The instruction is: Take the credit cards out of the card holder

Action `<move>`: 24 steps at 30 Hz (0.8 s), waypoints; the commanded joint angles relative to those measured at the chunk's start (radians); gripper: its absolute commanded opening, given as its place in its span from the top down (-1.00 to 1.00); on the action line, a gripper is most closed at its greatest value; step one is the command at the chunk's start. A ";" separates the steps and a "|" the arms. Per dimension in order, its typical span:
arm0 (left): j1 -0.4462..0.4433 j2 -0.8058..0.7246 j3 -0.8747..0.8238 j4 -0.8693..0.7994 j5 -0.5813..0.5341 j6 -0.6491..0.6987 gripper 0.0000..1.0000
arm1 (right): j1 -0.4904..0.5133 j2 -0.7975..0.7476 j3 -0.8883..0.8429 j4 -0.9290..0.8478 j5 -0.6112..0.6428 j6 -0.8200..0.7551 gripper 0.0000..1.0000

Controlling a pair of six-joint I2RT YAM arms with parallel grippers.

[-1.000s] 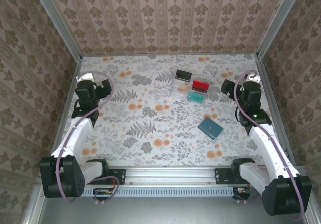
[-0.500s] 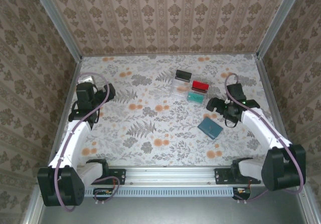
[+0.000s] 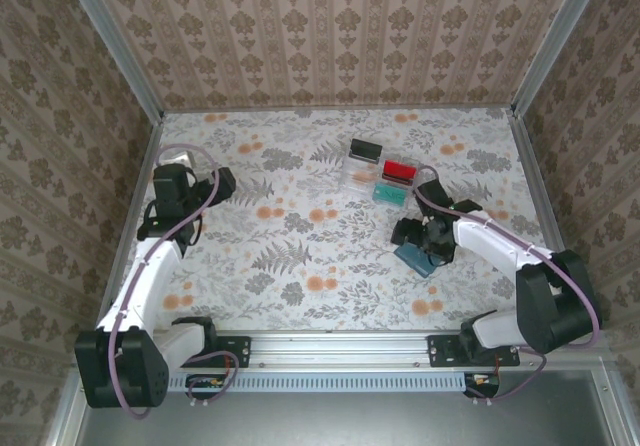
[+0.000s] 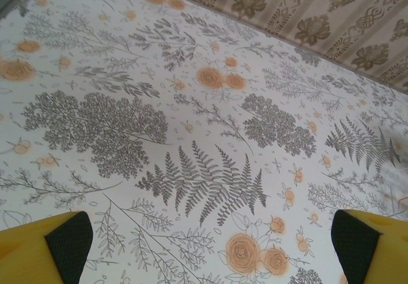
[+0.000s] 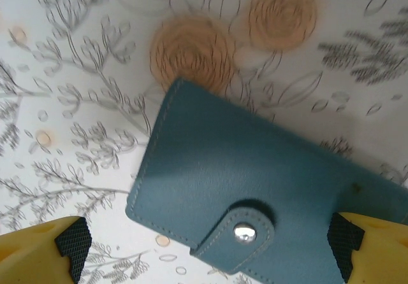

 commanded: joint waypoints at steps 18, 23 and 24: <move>-0.135 0.200 0.045 0.033 0.078 -0.085 -1.00 | 0.271 0.412 0.302 0.136 -0.029 -0.153 -0.97; -0.158 0.224 0.047 0.035 0.079 -0.089 -0.99 | 0.352 0.444 0.395 0.140 -0.055 -0.138 -0.98; -0.161 0.224 0.047 0.036 0.079 -0.089 -0.99 | 0.353 0.435 0.402 0.140 -0.049 -0.125 -0.98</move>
